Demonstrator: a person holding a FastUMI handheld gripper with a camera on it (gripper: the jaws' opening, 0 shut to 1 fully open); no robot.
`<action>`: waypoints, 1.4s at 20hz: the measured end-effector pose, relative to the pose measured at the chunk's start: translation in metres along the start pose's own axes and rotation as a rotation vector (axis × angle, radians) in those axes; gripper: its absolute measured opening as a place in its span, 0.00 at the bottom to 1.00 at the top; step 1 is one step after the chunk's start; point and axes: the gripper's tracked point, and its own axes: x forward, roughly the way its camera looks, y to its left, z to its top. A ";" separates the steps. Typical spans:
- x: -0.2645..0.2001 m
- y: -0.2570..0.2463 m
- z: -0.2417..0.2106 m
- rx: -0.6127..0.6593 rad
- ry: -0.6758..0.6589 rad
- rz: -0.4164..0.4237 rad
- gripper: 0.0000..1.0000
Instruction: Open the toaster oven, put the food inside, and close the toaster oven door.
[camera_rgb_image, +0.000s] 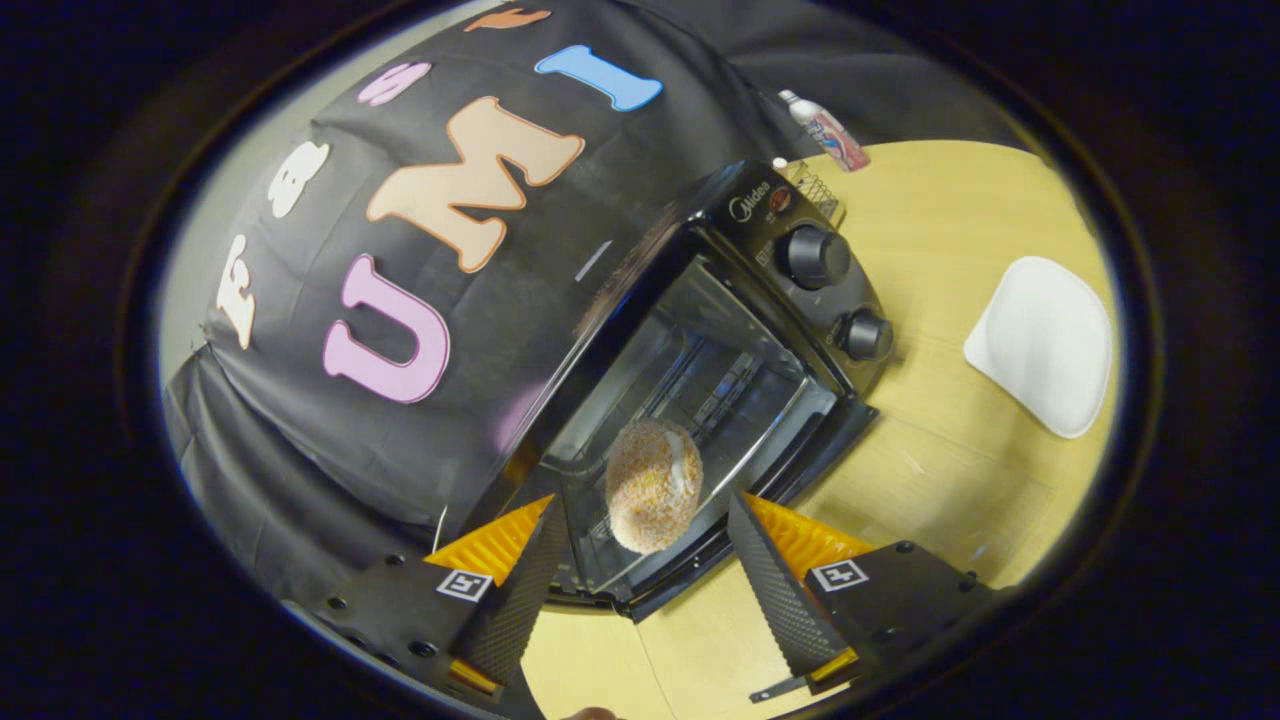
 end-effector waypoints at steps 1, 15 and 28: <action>-0.007 -0.001 0.000 -0.015 0.001 0.001 0.99; -0.096 -0.078 -0.027 -0.382 0.141 -0.142 1.00; -0.117 -0.165 -0.087 -0.850 0.401 -0.336 1.00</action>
